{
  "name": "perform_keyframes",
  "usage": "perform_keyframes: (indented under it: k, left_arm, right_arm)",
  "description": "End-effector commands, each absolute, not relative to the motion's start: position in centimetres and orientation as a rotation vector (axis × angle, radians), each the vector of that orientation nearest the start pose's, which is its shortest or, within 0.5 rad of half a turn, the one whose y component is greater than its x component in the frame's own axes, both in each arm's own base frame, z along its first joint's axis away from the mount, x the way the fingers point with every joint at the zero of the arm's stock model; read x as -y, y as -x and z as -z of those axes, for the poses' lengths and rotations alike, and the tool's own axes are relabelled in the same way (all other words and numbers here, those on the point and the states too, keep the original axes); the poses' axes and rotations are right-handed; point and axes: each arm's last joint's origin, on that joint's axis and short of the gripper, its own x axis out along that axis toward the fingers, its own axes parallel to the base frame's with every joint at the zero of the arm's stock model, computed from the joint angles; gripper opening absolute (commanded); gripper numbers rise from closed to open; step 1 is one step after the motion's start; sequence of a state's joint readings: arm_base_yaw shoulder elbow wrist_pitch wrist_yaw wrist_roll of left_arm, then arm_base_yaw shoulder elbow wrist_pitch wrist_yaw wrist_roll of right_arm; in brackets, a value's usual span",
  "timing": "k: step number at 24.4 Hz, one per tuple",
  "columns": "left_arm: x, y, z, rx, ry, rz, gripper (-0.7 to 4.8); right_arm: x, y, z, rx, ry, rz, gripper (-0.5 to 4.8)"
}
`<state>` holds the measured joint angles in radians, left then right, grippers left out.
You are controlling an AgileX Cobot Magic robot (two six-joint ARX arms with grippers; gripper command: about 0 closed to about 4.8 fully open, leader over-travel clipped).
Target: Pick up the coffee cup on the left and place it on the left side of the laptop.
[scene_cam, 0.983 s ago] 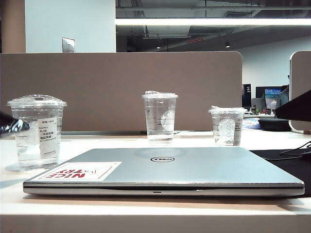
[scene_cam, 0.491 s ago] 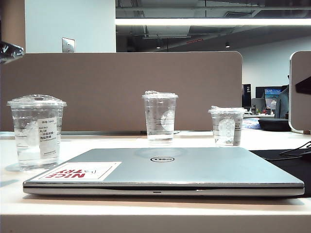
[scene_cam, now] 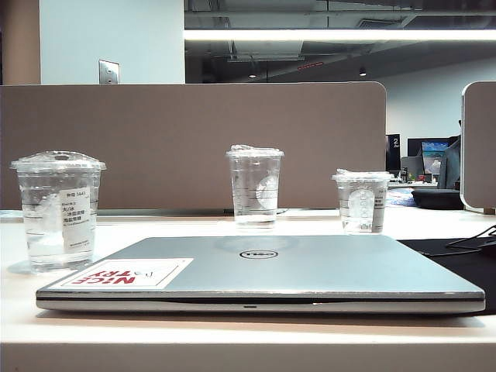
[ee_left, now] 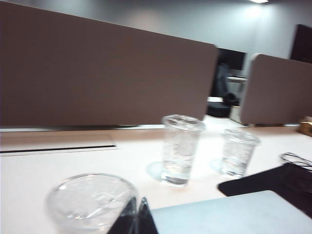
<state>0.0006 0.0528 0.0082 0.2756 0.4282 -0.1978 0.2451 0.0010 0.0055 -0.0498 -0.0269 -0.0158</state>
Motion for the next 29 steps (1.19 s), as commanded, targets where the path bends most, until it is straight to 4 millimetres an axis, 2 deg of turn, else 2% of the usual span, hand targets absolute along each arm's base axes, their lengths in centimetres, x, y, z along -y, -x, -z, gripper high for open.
perform_keyframes:
  k: [1,8,14,19,23,29]
  left_arm:
    - [1.0,-9.3,-18.5,0.061,0.109,0.35,-0.06]
    - [0.4,-9.1,-18.9,0.012,0.03,0.142,-0.06]
    - [0.4,-9.4,-17.8,-0.004,0.008,0.134,-0.06]
    - [0.3,-9.7,-17.2,0.07,0.003,0.111,-0.06]
    - [0.0,-9.8,-16.8,0.028,0.008,0.017,-0.06]
    - [0.0,-9.8,-16.5,-0.006,0.008,-0.01,-0.06]
  right_arm:
    - [-2.4,-9.4,-16.1,-0.029,0.02,-0.268,-0.05]
    - [-2.4,-9.5,-16.1,-0.029,0.019,-0.263,-0.04]
    - [-2.3,-9.5,-16.1,-0.029,0.019,-0.249,-0.04]
    - [-1.8,-9.6,-16.1,-0.03,0.018,-0.202,-0.04]
    - [-1.8,-9.6,-16.1,-0.03,0.018,-0.199,-0.04]
    - [-1.8,-9.6,-16.1,-0.03,0.018,-0.199,-0.04]
